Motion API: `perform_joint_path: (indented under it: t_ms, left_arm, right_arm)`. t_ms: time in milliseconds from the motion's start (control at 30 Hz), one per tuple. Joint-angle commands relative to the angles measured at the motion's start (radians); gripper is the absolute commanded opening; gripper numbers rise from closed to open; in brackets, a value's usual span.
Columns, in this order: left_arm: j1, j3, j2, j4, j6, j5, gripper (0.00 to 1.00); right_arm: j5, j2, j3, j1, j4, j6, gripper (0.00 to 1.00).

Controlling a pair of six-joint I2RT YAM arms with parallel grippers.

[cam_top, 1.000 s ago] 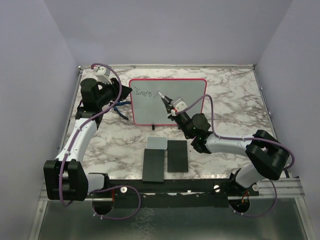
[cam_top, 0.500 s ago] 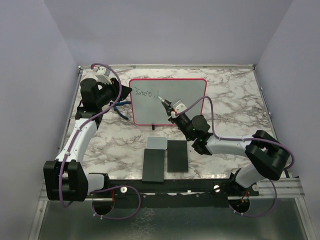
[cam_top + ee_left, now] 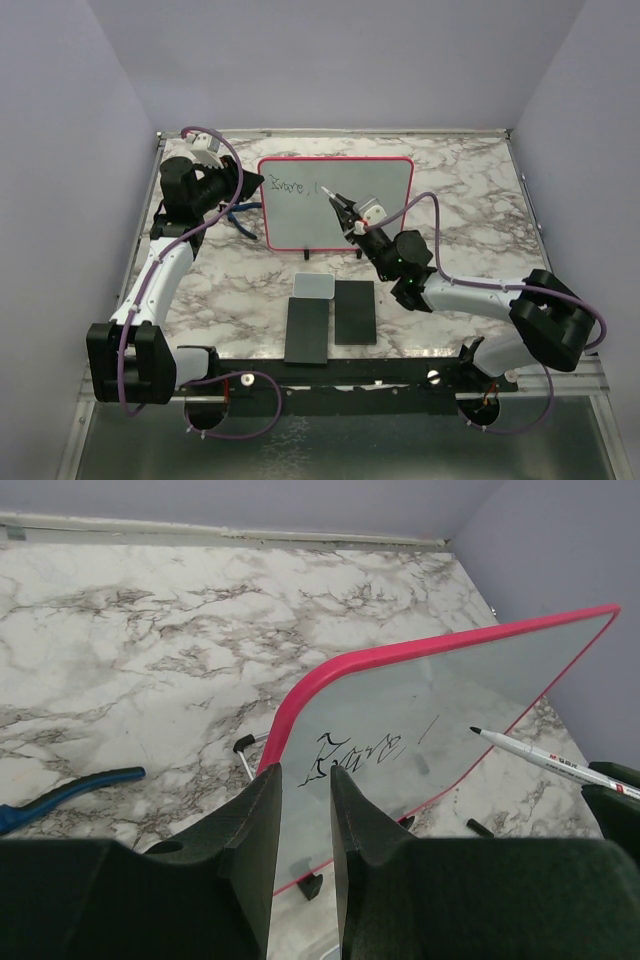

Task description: Write a sentence on the whiteboard

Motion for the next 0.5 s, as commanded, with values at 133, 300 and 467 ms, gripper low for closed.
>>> perform_joint_path:
  t_ms: [133, 300, 467]
  left_arm:
    - [-0.008, -0.013, -0.022, -0.013, 0.012, -0.006, 0.27]
    - [-0.007, -0.014, -0.022, -0.013, 0.013, -0.005, 0.27]
    - [-0.007, -0.014, -0.024, -0.013, 0.013, -0.005, 0.27]
  right_arm:
    - [0.006, 0.035, 0.015, 0.002, -0.006, 0.009, 0.01]
    - [0.013, 0.052, 0.026, 0.002, -0.005, 0.004, 0.01]
    - [0.036, 0.063, 0.03, 0.002, 0.011, 0.001, 0.01]
